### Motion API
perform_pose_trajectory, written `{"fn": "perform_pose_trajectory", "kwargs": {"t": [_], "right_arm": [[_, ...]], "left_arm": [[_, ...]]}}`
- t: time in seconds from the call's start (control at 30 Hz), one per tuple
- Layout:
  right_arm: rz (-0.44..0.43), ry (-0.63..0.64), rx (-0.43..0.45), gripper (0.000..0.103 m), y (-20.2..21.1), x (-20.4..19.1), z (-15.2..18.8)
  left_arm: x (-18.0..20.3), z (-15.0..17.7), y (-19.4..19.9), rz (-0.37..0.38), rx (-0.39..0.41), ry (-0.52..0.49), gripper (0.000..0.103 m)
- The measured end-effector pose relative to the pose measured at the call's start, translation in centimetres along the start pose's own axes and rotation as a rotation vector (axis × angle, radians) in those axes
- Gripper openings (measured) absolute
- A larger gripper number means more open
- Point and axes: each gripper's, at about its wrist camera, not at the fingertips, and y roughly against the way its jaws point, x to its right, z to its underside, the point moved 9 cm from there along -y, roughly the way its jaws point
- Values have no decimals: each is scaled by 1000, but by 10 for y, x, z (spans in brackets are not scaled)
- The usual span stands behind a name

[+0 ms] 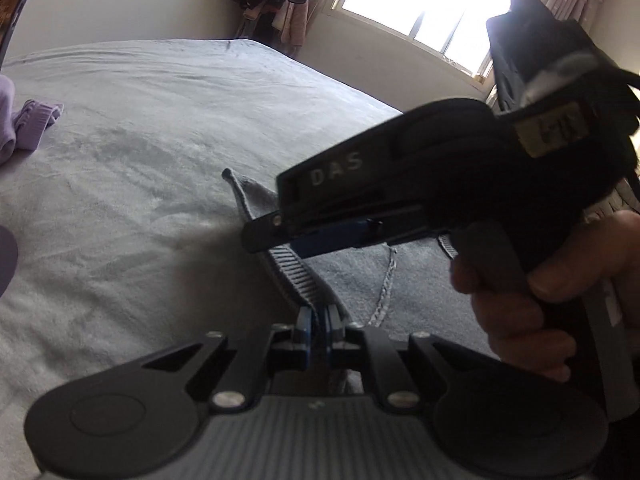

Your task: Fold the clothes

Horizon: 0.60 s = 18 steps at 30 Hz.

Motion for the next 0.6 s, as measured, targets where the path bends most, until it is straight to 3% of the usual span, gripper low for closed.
{"fn": "perform_pose_trajectory", "kwargs": {"t": [0.1, 0.13, 0.17, 0.33, 0.5, 0.6], "right_arm": [[36, 53, -7, 37, -11, -4, -2], [53, 69, -3, 27, -12, -2, -2], [62, 70, 7, 5, -11, 0, -2], [21, -54, 128, 6, 20, 26, -6], [3, -178, 211, 6, 56, 62, 2], [-6, -235, 242, 6, 71, 80, 13]], "left_arm": [[0, 1, 0, -1, -3, -5, 6], [0, 1, 1, 0, -2, -4, 6], [1, 0, 2, 6, 0, -2, 6], [12, -2, 12, 60, 19, -18, 6], [34, -2, 21, 138, 47, -75, 23], [42, -4, 26, 173, 65, -92, 24]]}}
